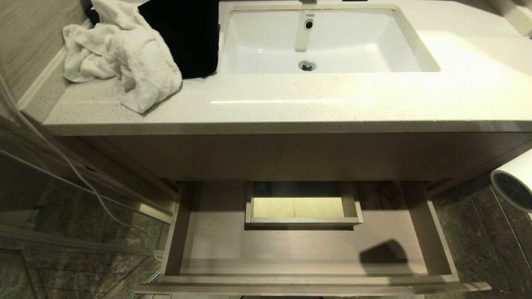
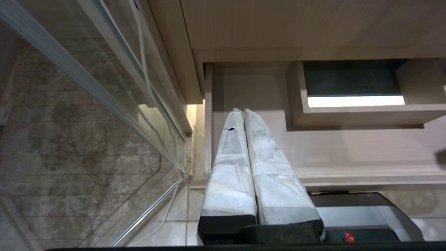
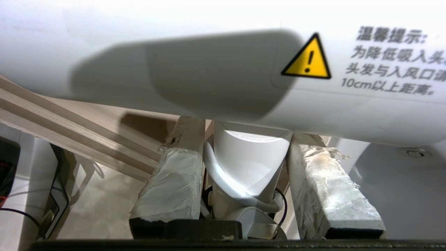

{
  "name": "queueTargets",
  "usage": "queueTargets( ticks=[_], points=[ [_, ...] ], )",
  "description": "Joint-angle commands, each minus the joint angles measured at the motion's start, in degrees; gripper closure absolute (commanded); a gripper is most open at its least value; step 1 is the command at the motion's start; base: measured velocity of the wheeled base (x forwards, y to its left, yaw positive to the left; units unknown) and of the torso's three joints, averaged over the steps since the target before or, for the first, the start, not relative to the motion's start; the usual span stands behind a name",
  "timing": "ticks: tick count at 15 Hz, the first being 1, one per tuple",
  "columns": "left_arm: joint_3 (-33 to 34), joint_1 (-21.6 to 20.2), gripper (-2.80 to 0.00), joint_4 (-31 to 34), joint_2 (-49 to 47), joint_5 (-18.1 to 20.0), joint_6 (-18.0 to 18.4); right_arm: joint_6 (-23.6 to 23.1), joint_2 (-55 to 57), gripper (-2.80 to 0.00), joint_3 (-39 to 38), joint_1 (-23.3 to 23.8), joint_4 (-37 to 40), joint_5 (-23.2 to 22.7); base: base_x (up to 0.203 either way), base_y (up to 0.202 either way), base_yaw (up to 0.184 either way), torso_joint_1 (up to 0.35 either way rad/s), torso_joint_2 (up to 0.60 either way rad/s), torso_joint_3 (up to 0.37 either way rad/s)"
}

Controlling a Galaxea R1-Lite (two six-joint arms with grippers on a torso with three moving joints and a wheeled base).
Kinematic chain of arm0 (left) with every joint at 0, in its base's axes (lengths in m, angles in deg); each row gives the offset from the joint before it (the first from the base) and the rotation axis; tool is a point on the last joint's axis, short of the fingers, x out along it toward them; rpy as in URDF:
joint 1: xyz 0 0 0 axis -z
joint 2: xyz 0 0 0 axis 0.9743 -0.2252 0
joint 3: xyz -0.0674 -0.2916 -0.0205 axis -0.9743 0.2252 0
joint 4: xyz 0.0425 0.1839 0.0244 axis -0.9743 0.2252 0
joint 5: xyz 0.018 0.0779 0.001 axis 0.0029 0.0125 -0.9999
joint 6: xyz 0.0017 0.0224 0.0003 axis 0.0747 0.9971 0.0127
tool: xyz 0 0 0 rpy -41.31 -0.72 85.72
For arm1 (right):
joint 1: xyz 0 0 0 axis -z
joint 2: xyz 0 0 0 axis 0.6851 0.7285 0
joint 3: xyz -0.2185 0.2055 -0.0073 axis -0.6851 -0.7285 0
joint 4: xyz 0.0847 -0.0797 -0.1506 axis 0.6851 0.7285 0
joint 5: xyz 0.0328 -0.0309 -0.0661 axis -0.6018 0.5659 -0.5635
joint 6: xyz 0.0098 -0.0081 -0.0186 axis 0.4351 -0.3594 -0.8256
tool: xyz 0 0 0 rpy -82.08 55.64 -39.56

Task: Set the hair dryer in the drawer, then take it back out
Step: Place it on the countertop

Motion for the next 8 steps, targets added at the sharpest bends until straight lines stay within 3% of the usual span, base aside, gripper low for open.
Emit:
queueTargets(
  ticks=[1, 5, 8],
  points=[
    [0.0, 0.0, 0.0, 0.0, 0.0, 0.0, 0.0, -0.3, 0.0, 0.0, 0.0, 0.0, 0.0, -0.2, 0.0, 0.0, 0.0, 0.303, -0.59, -0.278],
    [0.0, 0.0, 0.0, 0.0, 0.1, 0.0, 0.0, -0.2, -0.3, 0.0, 0.0, 0.0, 0.1, -0.2, 0.0, 0.0, 0.0, 0.308, -0.59, -0.285],
    [0.0, 0.0, 0.0, 0.0, 0.0, 0.0, 0.0, -0.2, -0.3, 0.0, 0.0, 0.0, 0.1, -0.1, 0.0, 0.0, 0.0, 0.205, -0.4, -0.196]
  ],
)
